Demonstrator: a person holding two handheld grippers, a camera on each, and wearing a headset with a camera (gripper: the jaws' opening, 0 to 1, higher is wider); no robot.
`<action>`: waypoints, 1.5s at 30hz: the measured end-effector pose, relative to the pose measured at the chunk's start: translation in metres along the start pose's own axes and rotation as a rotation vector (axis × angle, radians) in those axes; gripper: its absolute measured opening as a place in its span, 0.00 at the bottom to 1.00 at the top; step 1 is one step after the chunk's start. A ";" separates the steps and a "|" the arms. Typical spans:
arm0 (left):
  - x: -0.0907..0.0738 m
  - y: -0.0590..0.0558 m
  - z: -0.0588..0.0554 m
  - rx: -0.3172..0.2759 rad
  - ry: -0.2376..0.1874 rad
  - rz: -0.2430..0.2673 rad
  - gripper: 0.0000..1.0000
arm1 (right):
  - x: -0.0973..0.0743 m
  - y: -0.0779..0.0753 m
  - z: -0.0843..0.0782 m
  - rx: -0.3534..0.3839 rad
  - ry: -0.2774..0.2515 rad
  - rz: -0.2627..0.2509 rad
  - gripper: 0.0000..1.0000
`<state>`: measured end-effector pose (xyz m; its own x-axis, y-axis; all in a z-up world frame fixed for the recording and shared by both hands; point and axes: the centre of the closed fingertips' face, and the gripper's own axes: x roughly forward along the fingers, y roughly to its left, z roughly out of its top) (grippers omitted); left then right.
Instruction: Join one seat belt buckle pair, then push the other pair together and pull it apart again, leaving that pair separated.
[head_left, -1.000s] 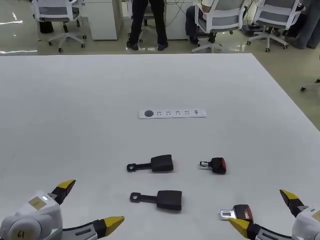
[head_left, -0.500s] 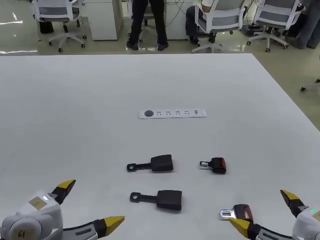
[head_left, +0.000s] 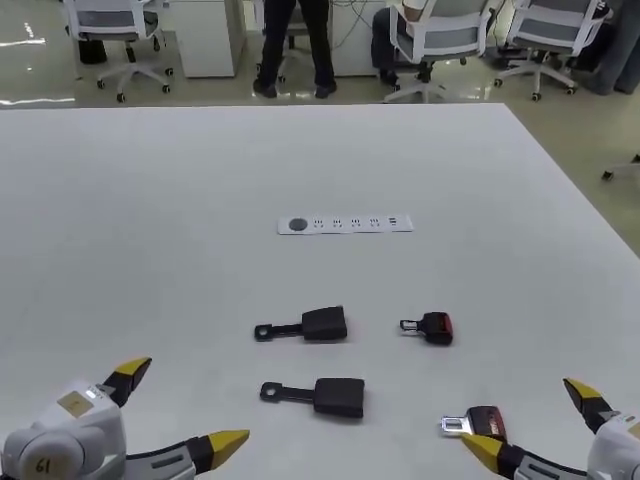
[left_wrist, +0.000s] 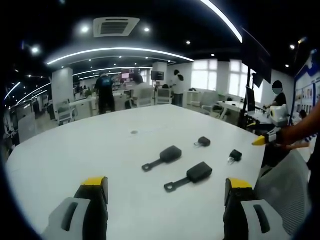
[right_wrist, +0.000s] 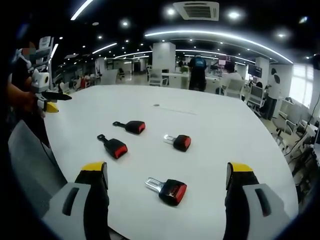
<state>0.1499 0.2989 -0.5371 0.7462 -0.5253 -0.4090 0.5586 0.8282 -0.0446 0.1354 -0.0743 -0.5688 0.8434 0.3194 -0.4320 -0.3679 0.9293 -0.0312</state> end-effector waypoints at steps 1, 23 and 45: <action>0.000 0.001 -0.001 -0.001 0.001 0.000 1.00 | 0.000 -0.001 -0.001 0.001 0.002 -0.001 1.00; 0.003 0.000 -0.011 0.000 0.036 -0.012 1.00 | 0.002 0.000 -0.022 0.027 0.034 0.003 1.00; 0.032 -0.015 -0.017 0.048 0.079 -0.082 1.00 | 0.010 -0.009 -0.038 0.014 0.089 0.036 0.99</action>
<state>0.1595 0.2731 -0.5652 0.6676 -0.5720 -0.4765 0.6346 0.7719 -0.0376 0.1321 -0.0861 -0.6074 0.7914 0.3354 -0.5111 -0.3912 0.9203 -0.0017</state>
